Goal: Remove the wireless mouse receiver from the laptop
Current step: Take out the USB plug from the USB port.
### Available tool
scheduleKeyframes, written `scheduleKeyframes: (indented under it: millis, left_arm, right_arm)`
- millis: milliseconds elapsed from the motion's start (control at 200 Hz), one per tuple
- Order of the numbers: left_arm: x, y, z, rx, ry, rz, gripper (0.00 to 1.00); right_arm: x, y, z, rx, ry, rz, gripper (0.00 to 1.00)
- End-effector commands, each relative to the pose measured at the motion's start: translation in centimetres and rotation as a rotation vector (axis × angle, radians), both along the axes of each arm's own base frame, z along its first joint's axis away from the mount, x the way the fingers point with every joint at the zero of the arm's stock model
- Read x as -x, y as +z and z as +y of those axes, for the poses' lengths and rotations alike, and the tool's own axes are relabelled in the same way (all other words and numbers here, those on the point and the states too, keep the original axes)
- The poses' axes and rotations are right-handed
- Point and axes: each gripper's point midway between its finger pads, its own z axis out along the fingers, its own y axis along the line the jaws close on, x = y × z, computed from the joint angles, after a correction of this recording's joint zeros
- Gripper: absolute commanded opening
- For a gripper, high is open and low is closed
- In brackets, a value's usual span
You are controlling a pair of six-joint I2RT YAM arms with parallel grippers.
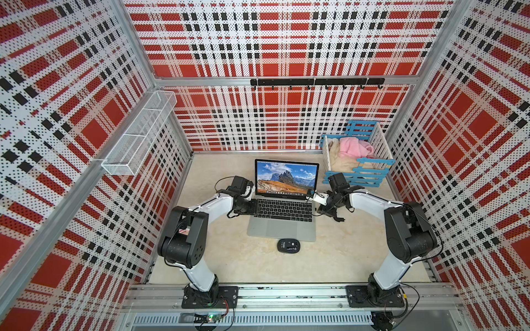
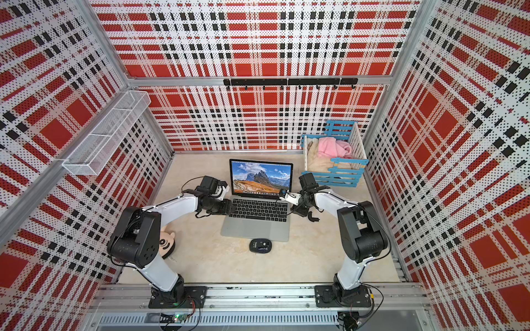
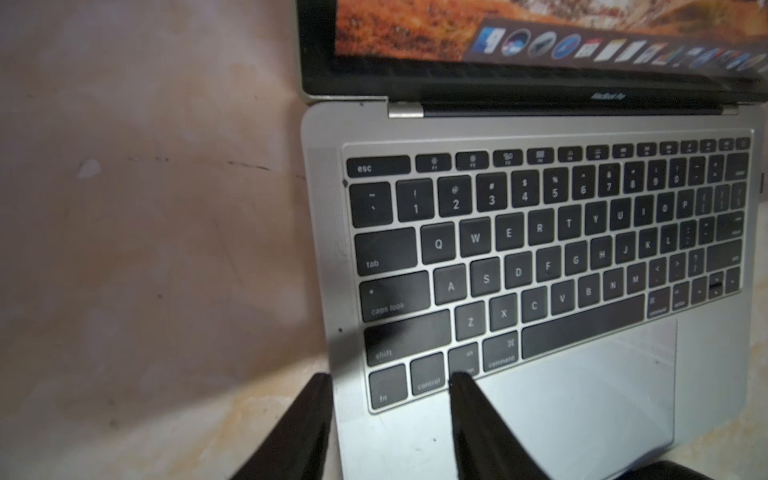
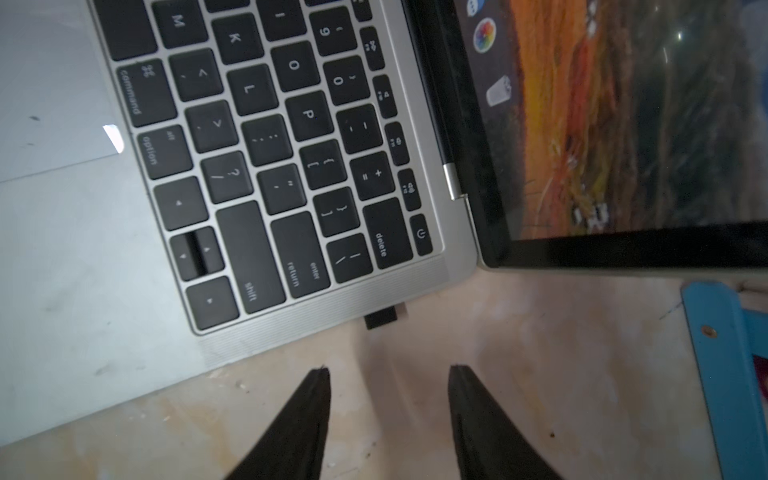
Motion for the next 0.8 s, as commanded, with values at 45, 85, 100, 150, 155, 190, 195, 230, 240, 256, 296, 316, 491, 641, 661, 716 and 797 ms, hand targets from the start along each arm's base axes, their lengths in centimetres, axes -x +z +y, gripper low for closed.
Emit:
scheduleKeyframes:
  millis: [45, 85, 100, 150, 155, 190, 195, 230, 240, 256, 296, 316, 491, 641, 661, 716, 797]
  left_arm:
    - [-0.7, 0.2, 0.9, -0.002, -0.002, -0.002, 0.51]
    - [-0.9, 0.2, 1.3, -0.001, 0.01, -0.001, 0.51]
    - [-0.9, 0.2, 1.3, -0.001, 0.01, -0.001, 0.51]
    - [-0.9, 0.3, 1.5, 0.0, 0.01, -0.003, 0.51]
    - [-0.9, 0.3, 1.5, 0.001, 0.011, -0.004, 0.51]
    - [-0.9, 0.2, 1.5, 0.002, 0.011, -0.001, 0.51]
    - [-0.9, 0.2, 1.5, 0.003, 0.01, 0.0, 0.51]
    - [-0.9, 0.1, 1.5, 0.005, 0.008, 0.003, 0.51]
    - [-0.9, 0.1, 1.4, 0.006, 0.007, 0.002, 0.51]
    - [-0.9, 0.1, 1.4, 0.006, 0.004, 0.003, 0.51]
    - [-0.8, -0.1, 1.4, 0.005, 0.003, 0.007, 0.51]
    - [-0.8, -0.1, 1.4, 0.004, 0.001, 0.008, 0.51]
    - [-0.8, -0.4, 1.5, 0.008, -0.003, 0.016, 0.51]
    - [-0.9, -0.5, 1.8, 0.01, 0.002, 0.017, 0.51]
    - [-0.9, -0.5, 1.8, 0.01, 0.001, 0.017, 0.51]
    - [-0.9, -0.6, 1.8, 0.013, 0.001, 0.02, 0.51]
    - [-1.0, -0.6, 1.9, 0.016, 0.004, 0.022, 0.51]
  right_arm:
    - [0.1, -1.7, 0.2, 0.027, 0.069, 0.069, 0.52]
    - [0.1, -1.9, 0.2, 0.026, 0.078, 0.078, 0.52]
    - [0.0, -1.9, 0.2, 0.026, 0.079, 0.078, 0.52]
    - [-0.1, -2.0, 0.2, 0.025, 0.088, 0.088, 0.52]
    - [-0.1, -2.0, 0.2, 0.024, 0.09, 0.089, 0.52]
    - [0.1, -2.1, 0.4, 0.024, 0.111, 0.102, 0.52]
    - [0.1, -2.1, 0.4, 0.024, 0.113, 0.103, 0.52]
    - [0.1, -2.3, 0.4, 0.028, 0.119, 0.114, 0.51]
    - [0.0, -2.3, 0.4, 0.028, 0.121, 0.116, 0.51]
    - [0.0, -2.3, 0.5, 0.028, 0.124, 0.122, 0.51]
    - [-0.1, -2.5, 0.5, 0.033, 0.128, 0.131, 0.51]
    - [-0.1, -2.6, 0.5, 0.036, 0.133, 0.137, 0.51]
    - [0.7, -3.0, 0.8, 0.04, 0.202, 0.183, 0.48]
    - [0.9, -3.9, 1.1, 0.06, 0.212, 0.206, 0.45]
    - [0.9, -4.0, 1.2, 0.063, 0.215, 0.206, 0.45]
    - [1.1, -4.5, 1.5, 0.068, 0.225, 0.214, 0.44]
    - [1.2, -4.9, 1.7, 0.077, 0.237, 0.222, 0.41]
